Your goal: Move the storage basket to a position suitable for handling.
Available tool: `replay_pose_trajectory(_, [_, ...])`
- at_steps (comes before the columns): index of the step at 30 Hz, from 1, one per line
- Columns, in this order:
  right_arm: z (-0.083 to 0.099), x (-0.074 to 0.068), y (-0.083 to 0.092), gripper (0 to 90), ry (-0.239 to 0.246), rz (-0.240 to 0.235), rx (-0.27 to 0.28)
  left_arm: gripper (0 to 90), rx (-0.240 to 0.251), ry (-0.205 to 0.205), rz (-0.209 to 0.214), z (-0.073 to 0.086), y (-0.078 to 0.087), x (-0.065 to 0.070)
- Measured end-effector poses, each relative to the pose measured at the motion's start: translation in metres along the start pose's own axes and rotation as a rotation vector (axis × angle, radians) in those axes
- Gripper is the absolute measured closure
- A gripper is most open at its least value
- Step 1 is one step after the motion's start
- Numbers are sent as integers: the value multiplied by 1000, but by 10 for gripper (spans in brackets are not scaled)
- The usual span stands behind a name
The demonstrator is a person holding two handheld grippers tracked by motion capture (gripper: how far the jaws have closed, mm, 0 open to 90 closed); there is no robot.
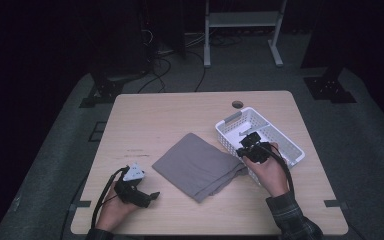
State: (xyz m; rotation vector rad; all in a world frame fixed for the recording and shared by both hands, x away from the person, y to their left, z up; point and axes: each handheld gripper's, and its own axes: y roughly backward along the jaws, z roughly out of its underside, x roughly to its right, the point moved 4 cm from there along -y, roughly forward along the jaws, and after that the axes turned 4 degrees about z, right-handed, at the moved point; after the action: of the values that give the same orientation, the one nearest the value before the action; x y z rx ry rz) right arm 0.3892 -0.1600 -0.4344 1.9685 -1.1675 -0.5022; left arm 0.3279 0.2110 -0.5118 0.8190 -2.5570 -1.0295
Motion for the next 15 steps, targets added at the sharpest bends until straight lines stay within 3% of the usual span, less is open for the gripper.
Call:
replay_pose_trajectory(9, [-8,4,16,671,2,1,60,0,3,2,-1,0,0,0])
replay_pose_trajectory(15, [-12,-2,21,533,10,-3,94,0,3,4,0,0,0,0])
